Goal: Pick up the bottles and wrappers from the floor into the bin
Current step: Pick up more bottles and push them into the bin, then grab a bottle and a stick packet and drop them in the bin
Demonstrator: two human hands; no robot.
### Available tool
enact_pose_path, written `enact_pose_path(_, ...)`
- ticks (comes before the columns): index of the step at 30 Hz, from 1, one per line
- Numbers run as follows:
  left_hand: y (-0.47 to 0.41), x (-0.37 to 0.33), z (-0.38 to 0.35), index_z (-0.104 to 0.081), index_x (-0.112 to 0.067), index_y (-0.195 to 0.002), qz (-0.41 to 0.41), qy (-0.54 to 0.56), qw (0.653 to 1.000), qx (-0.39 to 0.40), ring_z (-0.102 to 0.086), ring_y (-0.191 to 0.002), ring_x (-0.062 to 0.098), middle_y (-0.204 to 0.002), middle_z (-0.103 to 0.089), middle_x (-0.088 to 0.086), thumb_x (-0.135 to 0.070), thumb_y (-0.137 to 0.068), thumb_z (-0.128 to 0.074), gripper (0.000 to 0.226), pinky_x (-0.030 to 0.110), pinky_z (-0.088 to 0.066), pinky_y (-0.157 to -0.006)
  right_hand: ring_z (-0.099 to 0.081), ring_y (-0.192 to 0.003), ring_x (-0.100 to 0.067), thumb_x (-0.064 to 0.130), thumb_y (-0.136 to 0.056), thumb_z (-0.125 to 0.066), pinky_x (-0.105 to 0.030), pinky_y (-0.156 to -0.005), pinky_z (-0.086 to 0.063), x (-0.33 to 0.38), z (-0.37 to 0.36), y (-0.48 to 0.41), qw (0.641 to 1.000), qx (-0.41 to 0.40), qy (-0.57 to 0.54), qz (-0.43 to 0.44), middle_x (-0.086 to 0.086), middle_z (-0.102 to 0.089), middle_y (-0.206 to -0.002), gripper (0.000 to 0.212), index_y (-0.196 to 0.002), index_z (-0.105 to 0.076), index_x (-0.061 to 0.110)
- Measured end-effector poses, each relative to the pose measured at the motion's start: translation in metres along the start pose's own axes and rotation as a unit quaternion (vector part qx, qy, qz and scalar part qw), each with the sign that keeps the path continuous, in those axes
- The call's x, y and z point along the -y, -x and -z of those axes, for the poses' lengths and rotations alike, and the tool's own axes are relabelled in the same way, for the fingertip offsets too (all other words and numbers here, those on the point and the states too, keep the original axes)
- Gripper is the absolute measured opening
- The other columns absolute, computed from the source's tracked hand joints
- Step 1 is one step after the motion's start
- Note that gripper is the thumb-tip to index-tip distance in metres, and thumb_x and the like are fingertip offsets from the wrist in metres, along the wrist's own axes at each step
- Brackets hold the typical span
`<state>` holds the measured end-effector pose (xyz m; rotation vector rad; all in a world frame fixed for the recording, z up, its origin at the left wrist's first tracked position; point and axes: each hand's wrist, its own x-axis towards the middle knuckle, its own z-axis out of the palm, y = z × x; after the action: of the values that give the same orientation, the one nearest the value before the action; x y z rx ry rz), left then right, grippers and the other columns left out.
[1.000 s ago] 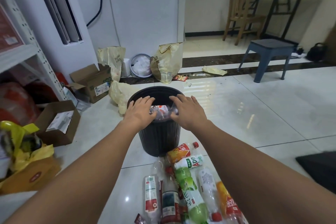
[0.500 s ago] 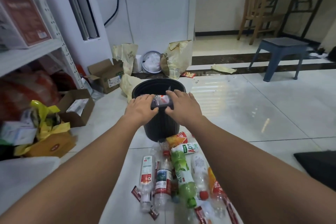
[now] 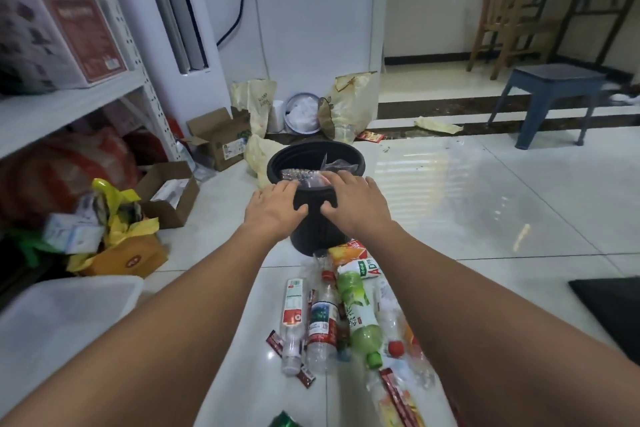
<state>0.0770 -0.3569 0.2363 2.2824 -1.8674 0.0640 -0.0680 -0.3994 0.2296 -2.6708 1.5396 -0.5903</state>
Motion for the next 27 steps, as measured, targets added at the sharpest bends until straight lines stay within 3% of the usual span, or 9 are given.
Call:
enact_pose_path(12, 0.03, 0.039, -0.025, -0.029, -0.02, -0.144, -0.025, 0.034, 0.999, 0.034, -0.034, -0.134, 0.024, -0.149, -0.035, 0.003, -0.042, -0.095, -0.041, 0.055, 0.04, -0.028, -0.108, -0.04, -0.13, -0.025, 0.038, -0.091, -0.046, -0.043, -0.114, -0.021, 0.033, -0.01, 0.047, 0.994, 0.06, 0.012, -0.087, -0.003, -0.04, -0.146, 0.059, -0.146, -0.029, 0.026)
enact_pose_path(18, 0.025, 0.039, -0.032, -0.032, -0.022, -0.142, -0.029, 0.043, 0.998, -0.044, -0.039, -0.131, 0.024, -0.146, -0.039, 0.002, -0.044, -0.094, -0.042, 0.054, 0.04, -0.033, -0.105, -0.042, -0.129, -0.025, 0.037, -0.089, -0.046, -0.043, -0.113, -0.023, 0.033, -0.016, 0.055, 0.996, 0.006, 0.023, -0.085, -0.003, -0.04, -0.146, 0.06, -0.146, -0.03, 0.026)
enact_pose_path(27, 0.106, 0.038, -0.093, -0.032, -0.02, -0.142, -0.009, 0.051, 0.998, 0.023, -0.042, -0.128, 0.028, -0.145, -0.04, 0.005, -0.042, -0.094, -0.044, 0.054, 0.041, -0.034, -0.104, -0.042, -0.129, -0.026, 0.04, -0.091, -0.047, -0.042, -0.112, -0.023, 0.051, -0.058, 0.128, 0.994, 0.047, 0.004, -0.101, -0.004, -0.043, -0.143, 0.06, -0.147, -0.03, 0.024)
